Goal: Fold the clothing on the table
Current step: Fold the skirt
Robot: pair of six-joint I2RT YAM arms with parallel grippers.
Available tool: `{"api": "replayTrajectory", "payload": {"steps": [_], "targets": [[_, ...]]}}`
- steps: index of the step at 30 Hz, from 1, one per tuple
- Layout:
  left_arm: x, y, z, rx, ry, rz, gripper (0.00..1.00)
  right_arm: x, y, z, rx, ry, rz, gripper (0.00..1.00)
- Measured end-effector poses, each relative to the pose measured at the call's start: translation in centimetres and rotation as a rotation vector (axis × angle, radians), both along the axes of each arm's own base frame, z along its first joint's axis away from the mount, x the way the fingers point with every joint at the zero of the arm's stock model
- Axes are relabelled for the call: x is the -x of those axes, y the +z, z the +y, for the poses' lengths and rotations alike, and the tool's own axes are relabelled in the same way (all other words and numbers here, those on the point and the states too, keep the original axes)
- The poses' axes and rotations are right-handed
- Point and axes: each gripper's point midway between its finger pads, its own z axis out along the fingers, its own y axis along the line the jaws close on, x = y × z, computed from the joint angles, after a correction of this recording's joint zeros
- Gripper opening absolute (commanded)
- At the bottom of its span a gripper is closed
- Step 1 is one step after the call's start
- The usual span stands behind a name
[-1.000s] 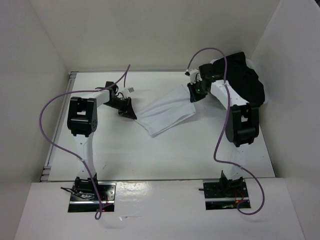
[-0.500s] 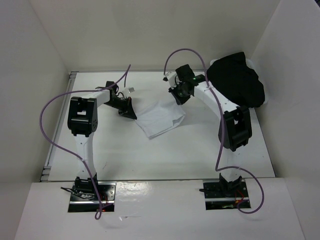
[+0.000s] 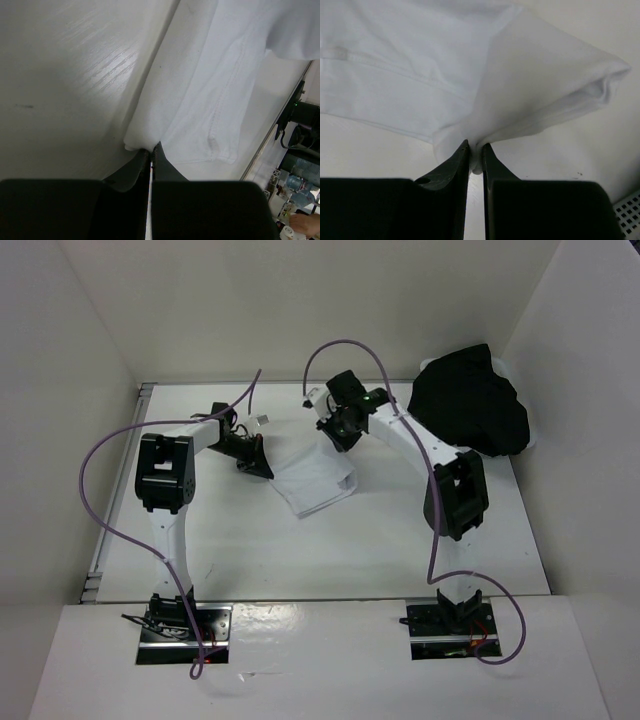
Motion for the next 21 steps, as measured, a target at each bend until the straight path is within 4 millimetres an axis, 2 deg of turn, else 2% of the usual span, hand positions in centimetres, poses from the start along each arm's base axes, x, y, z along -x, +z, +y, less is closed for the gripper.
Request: {"api": "replayTrajectory", "payload": {"steps": [5,9,13,21], "targets": [[0.0,0.0,0.0,0.0,0.0,0.0,0.0,2.3,-1.5,4.2,0.016,0.108,0.031,0.0],[0.0,0.0,0.0,0.0,0.0,0.001,0.0,4.0,-2.7,6.4,0.035,0.181,0.064,0.0],[0.0,0.0,0.0,0.0,0.0,0.001,0.0,4.9,-3.2,7.3,0.044,0.224,0.091,0.0],[0.0,0.0,0.0,0.0,0.0,0.001,0.0,5.5,-2.9,8.7,0.053,0.279,0.089,0.0]]}}
